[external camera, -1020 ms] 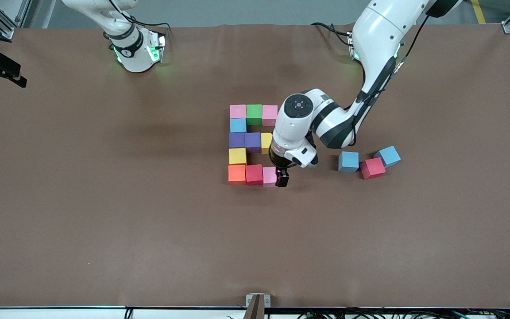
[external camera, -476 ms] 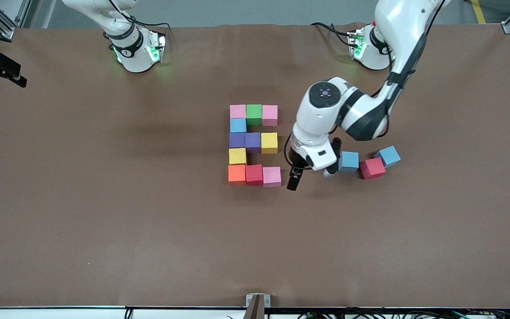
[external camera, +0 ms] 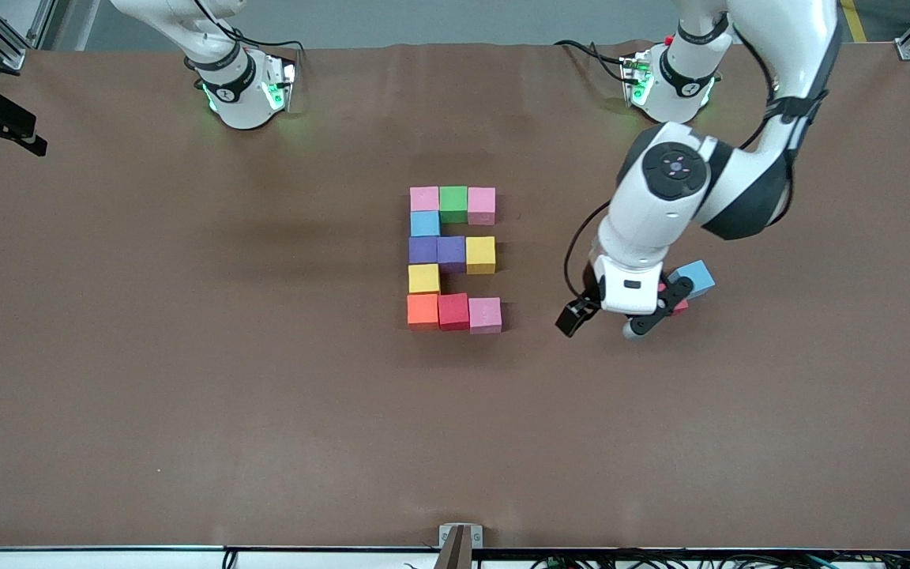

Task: Arrange 11 blocks into digit 3

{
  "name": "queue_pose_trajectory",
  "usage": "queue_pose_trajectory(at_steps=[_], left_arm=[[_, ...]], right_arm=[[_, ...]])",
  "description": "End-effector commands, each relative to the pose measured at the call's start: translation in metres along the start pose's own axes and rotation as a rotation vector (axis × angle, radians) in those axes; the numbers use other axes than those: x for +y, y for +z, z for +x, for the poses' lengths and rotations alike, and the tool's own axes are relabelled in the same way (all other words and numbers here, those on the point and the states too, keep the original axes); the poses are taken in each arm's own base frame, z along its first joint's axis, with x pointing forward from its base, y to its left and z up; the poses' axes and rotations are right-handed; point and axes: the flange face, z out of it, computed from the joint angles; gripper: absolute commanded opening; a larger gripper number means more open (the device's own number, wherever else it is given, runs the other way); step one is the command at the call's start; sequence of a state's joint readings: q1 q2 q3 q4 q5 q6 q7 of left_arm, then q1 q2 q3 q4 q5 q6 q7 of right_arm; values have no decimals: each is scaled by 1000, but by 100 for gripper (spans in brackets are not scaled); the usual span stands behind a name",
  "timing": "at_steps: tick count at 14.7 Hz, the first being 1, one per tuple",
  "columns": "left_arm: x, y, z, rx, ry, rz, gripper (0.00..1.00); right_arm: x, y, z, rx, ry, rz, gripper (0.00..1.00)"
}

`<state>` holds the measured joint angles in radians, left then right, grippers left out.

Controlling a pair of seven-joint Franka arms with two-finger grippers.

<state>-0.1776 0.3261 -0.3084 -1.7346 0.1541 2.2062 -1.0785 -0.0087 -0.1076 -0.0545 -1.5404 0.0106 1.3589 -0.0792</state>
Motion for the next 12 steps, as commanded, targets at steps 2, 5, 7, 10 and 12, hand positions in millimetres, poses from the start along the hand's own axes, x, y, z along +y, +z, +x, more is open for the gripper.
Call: queue_pose_trajectory(at_steps=[2,5,7,10,12], left_arm=[[-44,-49,28,-5,297,56,100],[-87,-98,64,-17,400,57,100],[-123,-131,85,-28,435,29,100],[-165,-173,98,-18,472,57,100],[-182,-194,103,9,480,55,100]], right_arm=[[-2,-5,-8,19,13,40,100],[-3,-5,-8,15,8,37,100],[-4,-5,-8,14,5,27,100],[-4,-5,-8,14,2,26,100],[-4,-5,-9,13,1,24,100]])
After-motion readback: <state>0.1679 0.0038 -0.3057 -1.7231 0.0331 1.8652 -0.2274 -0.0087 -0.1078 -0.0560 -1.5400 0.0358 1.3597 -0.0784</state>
